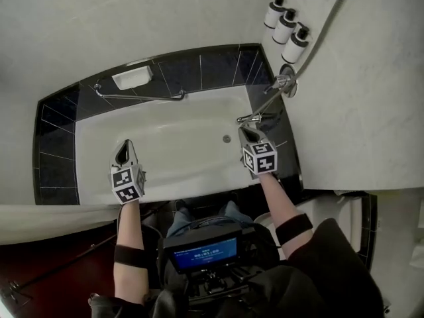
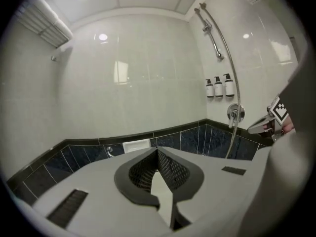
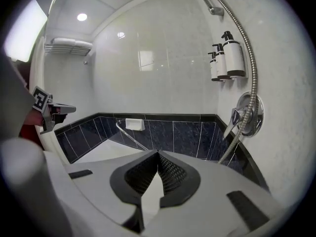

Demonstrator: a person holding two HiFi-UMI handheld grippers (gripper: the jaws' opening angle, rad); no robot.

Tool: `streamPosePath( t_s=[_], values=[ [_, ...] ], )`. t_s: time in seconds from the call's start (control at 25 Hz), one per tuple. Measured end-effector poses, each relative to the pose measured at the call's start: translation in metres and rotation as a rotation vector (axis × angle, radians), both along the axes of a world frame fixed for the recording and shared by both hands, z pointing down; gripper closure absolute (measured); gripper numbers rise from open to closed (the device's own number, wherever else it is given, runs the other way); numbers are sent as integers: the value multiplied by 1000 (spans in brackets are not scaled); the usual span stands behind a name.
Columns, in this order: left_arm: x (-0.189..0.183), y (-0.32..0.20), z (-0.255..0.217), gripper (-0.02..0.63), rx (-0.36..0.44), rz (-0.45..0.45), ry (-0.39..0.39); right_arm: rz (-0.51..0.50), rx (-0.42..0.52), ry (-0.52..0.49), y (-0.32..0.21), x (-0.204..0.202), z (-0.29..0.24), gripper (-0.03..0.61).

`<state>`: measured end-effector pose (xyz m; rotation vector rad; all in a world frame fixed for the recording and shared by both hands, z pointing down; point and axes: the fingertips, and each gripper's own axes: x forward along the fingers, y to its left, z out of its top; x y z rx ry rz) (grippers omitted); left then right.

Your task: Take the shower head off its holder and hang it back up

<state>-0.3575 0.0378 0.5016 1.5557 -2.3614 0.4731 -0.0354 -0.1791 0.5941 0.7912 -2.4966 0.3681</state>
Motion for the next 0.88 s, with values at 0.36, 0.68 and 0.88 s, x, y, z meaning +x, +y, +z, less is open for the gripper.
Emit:
streamPosePath(
  t_s=[0.36, 0.68, 0.88],
  values=[
    [8, 11, -2, 609, 3, 31, 29, 16, 5, 10, 14, 13, 0, 557],
    [15, 1, 0, 609, -6, 67, -3, 34, -20, 18, 16, 21, 12, 557],
    [23, -12, 8, 610, -25, 102, -11, 43, -25, 53, 14, 28, 25, 555]
  ],
)
